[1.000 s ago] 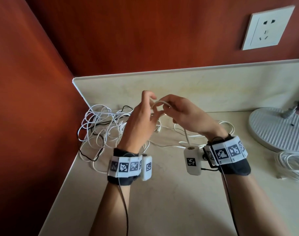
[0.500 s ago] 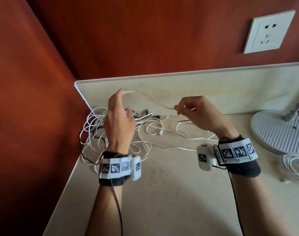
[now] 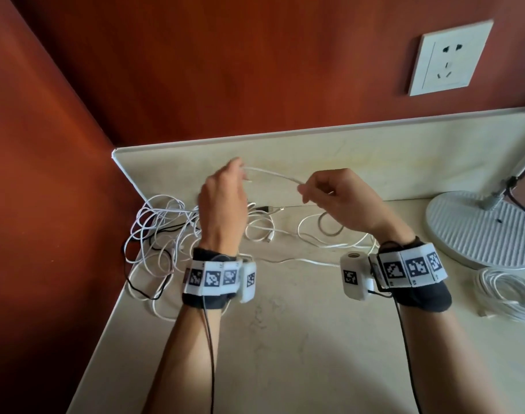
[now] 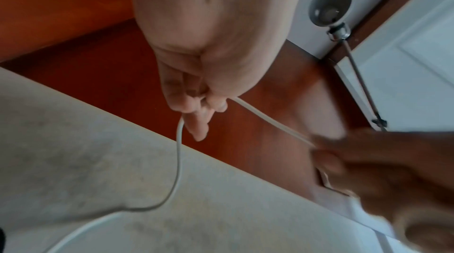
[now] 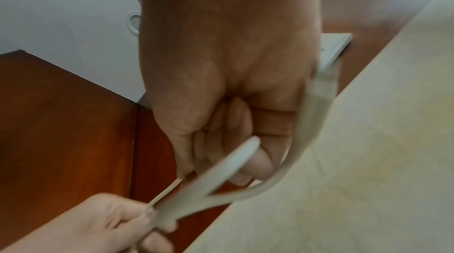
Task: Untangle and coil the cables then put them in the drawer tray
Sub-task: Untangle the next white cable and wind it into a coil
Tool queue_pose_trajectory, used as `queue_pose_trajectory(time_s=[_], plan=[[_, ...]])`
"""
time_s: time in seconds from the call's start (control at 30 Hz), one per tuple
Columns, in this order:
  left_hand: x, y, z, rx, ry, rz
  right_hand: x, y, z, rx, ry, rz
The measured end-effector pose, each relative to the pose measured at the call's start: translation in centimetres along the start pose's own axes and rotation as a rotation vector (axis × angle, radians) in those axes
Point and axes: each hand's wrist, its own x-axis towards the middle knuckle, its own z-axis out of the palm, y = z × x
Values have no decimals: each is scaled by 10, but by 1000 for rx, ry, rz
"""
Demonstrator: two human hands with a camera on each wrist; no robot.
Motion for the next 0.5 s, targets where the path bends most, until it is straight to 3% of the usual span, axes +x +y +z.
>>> queue_pose_trajectory(time_s=[0.13, 0.23, 0.3, 0.43, 0.5], plan=[[22, -22, -5, 85, 7, -196, -2, 17, -15, -79, 19, 88], [28, -21, -2, 152, -43, -251, 0, 21, -12, -119, 73, 91], [26, -8, 3, 117, -25, -155, 1, 20, -10, -89, 140, 76], [9, 32, 16, -171, 3, 177, 3, 14, -9, -19, 274, 53], [6, 44, 23, -163, -35, 287, 3, 11, -11, -10, 316, 53]])
